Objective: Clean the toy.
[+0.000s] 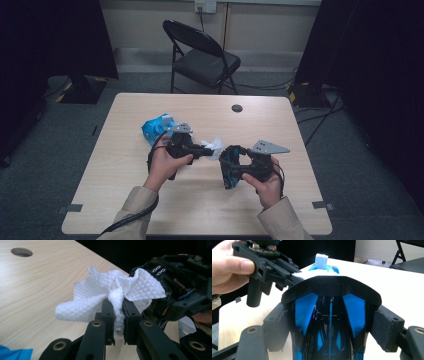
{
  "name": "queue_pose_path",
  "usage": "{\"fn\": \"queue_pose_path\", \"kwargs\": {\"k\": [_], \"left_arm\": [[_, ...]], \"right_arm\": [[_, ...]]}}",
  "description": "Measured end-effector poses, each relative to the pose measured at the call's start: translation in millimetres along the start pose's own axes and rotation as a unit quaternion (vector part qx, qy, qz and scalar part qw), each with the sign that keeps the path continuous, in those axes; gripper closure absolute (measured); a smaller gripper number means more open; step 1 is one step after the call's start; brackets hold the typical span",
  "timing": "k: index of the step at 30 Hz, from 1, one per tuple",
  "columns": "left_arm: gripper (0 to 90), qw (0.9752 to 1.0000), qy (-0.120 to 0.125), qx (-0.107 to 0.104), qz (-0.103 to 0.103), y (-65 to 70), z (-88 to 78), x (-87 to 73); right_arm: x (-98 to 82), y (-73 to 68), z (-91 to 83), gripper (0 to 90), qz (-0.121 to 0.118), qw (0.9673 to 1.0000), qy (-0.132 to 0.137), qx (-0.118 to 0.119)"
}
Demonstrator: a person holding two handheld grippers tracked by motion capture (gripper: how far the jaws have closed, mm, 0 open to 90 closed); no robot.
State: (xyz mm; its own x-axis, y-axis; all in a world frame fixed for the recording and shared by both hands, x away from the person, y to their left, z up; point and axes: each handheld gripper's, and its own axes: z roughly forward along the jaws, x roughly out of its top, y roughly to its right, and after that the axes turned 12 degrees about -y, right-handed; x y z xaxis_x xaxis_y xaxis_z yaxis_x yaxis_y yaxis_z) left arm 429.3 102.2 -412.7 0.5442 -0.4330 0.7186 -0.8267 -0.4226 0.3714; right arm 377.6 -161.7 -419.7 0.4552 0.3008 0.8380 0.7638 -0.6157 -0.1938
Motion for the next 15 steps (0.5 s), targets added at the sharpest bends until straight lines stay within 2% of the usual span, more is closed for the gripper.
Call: {"fn": "queue_pose_path", "kwargs": {"k": [3, 7, 11, 15], "left_arm": [[81.4, 0.9999, -0.011, -0.002, 0.007, 2.5, 6.5, -0.5], [81.5, 0.9996, -0.017, -0.02, 0.007, 6.4, 21.4, -4.3], [81.6, 0.9995, -0.017, -0.026, 0.007, 7.2, 26.4, -7.6], [81.6, 0.999, -0.032, -0.027, 0.013, 8.1, 32.2, -13.5]], "right_arm": [[0.1, -0.8, 0.8, 25.6, -0.001, 1.0, 0.002, 0.004], [0.4, -3.1, 2.6, 25.6, -0.002, 0.9999, -0.001, 0.01], [-1.0, -2.1, 3.8, 25.6, -0.001, 0.9999, -0.003, 0.011], [-1.1, -1.1, 4.2, 25.6, 0.003, 0.9999, -0.001, 0.013]]}}
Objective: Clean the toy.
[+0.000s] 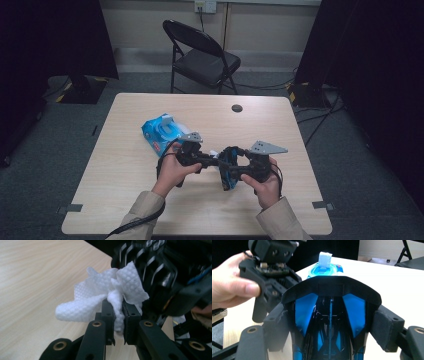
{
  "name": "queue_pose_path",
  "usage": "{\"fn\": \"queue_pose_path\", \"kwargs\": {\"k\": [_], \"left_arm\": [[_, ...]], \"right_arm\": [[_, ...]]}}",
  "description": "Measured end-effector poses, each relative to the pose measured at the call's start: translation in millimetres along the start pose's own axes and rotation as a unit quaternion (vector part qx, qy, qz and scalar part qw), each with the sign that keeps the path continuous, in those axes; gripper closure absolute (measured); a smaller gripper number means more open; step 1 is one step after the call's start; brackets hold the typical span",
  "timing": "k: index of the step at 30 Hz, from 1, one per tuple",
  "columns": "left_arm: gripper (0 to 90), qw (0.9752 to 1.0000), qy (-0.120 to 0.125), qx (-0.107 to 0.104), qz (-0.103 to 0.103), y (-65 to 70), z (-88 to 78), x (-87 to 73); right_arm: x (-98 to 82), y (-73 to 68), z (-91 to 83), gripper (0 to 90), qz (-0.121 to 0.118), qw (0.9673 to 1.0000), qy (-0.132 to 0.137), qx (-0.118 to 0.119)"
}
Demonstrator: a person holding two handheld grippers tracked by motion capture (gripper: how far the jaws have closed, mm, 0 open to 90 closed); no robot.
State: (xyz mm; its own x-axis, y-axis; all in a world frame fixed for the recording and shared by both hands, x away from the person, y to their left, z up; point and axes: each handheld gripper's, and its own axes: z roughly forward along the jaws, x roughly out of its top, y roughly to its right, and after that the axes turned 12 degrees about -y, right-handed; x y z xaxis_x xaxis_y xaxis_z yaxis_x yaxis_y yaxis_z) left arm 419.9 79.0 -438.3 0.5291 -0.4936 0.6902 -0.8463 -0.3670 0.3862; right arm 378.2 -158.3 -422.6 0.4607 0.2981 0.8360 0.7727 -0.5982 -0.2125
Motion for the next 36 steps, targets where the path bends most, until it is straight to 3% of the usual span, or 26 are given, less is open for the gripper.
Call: {"fn": "queue_pose_path", "kwargs": {"k": [8, 17, 24, 29, 30, 36], "left_arm": [[81.7, 0.9999, -0.007, -0.008, 0.0, 2.1, 8.5, -7.3], [81.8, 0.9987, -0.046, -0.016, 0.011, 5.8, 27.6, -20.6], [81.7, 0.9976, -0.066, -0.017, 0.003, 4.9, 35.4, -32.4], [81.7, 0.9987, -0.05, -0.011, -0.009, -2.2, 25.3, -32.5], [81.7, 0.9992, -0.04, -0.001, -0.011, -4.3, 16.4, -28.9], [81.7, 0.9997, -0.008, 0.016, -0.017, -9.2, -8.0, -15.4]], "right_arm": [[2.0, 0.6, -2.9, 25.6, 0.002, 1.0, 0.008, -0.001], [3.5, 2.3, -5.9, 25.6, 0.005, 0.9999, 0.012, 0.0], [4.0, 3.0, -7.7, 25.6, 0.007, 0.9998, 0.017, 0.0], [4.3, 3.4, -9.6, 25.6, 0.006, 0.9998, 0.02, 0.001], [4.1, 3.5, -9.5, 25.6, 0.006, 0.9998, 0.02, 0.001], [3.6, 2.8, -8.4, 25.6, 0.003, 0.9998, 0.018, 0.003]]}}
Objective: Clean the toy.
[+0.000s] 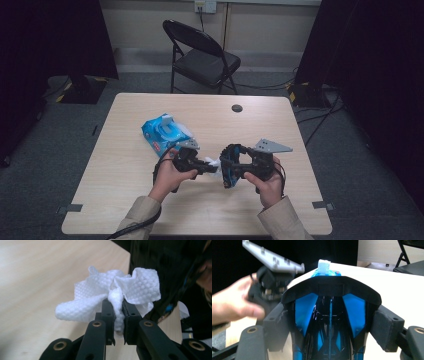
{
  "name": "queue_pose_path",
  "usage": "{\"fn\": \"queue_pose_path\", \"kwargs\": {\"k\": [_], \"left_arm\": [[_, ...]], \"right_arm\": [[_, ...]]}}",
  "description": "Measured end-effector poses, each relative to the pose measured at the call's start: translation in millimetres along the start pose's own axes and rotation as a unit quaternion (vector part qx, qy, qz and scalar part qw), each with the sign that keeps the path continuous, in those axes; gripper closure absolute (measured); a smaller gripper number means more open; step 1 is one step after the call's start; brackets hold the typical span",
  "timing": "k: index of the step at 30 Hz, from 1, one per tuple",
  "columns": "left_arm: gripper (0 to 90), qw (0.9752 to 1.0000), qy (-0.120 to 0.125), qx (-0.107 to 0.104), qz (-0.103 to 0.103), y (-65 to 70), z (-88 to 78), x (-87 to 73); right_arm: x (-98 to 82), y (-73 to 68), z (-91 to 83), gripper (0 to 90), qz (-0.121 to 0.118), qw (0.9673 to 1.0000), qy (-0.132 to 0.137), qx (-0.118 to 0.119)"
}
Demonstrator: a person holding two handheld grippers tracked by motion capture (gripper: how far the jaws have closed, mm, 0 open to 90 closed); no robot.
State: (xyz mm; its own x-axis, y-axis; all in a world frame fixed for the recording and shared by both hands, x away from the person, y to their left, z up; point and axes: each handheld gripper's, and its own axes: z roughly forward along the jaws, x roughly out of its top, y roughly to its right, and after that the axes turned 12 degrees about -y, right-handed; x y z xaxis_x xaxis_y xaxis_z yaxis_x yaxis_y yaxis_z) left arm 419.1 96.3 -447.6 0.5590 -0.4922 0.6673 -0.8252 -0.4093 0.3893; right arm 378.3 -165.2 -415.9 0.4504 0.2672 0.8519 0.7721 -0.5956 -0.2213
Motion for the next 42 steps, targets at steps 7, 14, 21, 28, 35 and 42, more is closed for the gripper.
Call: {"fn": "queue_pose_path", "kwargs": {"k": [7, 14, 21, 28, 35, 42], "left_arm": [[81.5, 0.9989, 0.044, 0.012, -0.003, -2.6, -23.6, 23.1], [81.6, 0.9993, 0.035, 0.008, 0.007, 1.6, -15.2, 31.1], [81.6, 0.9996, 0.025, -0.001, 0.013, 5.2, -4.7, 29.6], [81.6, 0.9997, 0.014, -0.003, 0.019, 6.6, -0.8, 26.0], [81.6, 0.9996, -0.003, -0.01, 0.025, 8.1, 11.1, 16.2], [81.7, 0.9992, -0.014, -0.013, 0.034, 10.6, 21.4, 9.2]], "right_arm": [[-1.2, -3.7, 3.4, 25.6, -0.005, 1.0, -0.005, 0.007], [-2.1, -6.9, 6.8, 25.6, -0.01, 0.9998, -0.009, 0.012], [-3.6, -7.9, 9.9, 25.6, -0.012, 0.9996, -0.016, 0.018], [-3.3, -6.6, 9.7, 25.6, -0.009, 0.9997, -0.013, 0.019], [-2.4, -6.0, 8.6, 25.6, -0.005, 0.9998, -0.008, 0.017], [-2.5, -3.5, 7.1, 25.6, 0.0, 0.9999, -0.004, 0.016]]}}
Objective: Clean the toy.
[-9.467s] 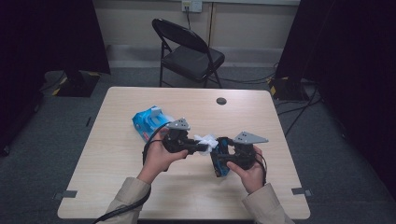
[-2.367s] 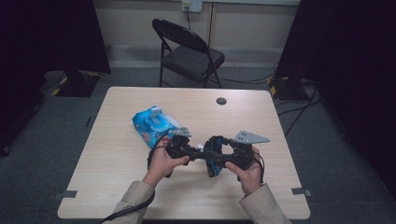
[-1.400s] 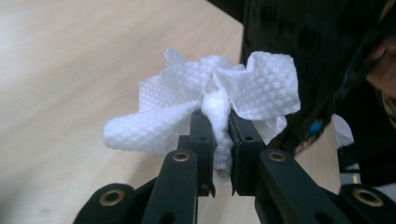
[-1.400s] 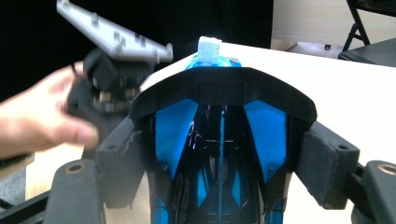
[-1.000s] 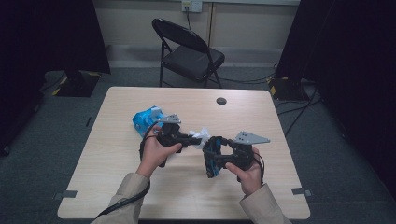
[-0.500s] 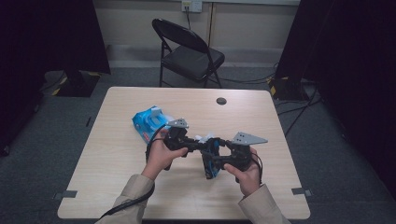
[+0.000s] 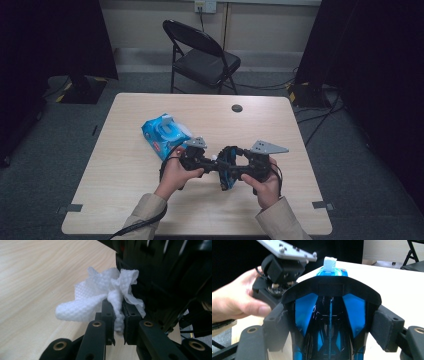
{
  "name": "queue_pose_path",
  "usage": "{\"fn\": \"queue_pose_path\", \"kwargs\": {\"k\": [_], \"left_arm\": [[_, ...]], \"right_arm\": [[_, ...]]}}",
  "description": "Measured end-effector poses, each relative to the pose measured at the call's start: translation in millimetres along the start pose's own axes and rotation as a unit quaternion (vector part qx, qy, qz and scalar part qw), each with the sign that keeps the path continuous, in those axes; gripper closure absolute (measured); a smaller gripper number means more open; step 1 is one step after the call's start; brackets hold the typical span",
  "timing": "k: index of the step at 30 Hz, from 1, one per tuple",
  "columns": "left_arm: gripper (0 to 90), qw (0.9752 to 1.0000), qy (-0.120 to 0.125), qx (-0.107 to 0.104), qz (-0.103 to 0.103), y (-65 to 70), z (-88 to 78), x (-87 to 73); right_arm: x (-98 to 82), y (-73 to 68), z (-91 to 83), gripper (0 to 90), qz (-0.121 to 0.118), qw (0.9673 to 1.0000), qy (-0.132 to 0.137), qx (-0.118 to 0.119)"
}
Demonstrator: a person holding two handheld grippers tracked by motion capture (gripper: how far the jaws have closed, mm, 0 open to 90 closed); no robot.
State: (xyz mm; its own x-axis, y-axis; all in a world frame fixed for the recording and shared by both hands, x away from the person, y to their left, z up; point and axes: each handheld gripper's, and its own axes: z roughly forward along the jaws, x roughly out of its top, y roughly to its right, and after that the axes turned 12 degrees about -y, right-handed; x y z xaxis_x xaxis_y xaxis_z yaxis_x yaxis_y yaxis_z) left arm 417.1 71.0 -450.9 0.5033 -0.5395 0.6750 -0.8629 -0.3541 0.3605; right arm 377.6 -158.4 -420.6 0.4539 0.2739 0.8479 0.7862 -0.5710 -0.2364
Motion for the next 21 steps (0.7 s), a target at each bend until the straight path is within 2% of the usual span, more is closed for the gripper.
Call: {"fn": "queue_pose_path", "kwargs": {"k": [9, 21], "left_arm": [[81.7, 0.9998, -0.018, -0.005, 0.006, 2.9, 13.5, -6.1], [81.7, 0.9996, -0.027, -0.007, 0.007, 4.3, 20.4, -10.3]], "right_arm": [[1.0, 3.8, -5.1, 25.6, 0.006, 0.9999, 0.008, -0.004], [0.6, 6.1, -6.6, 25.6, 0.01, 0.9999, 0.01, -0.007]]}}
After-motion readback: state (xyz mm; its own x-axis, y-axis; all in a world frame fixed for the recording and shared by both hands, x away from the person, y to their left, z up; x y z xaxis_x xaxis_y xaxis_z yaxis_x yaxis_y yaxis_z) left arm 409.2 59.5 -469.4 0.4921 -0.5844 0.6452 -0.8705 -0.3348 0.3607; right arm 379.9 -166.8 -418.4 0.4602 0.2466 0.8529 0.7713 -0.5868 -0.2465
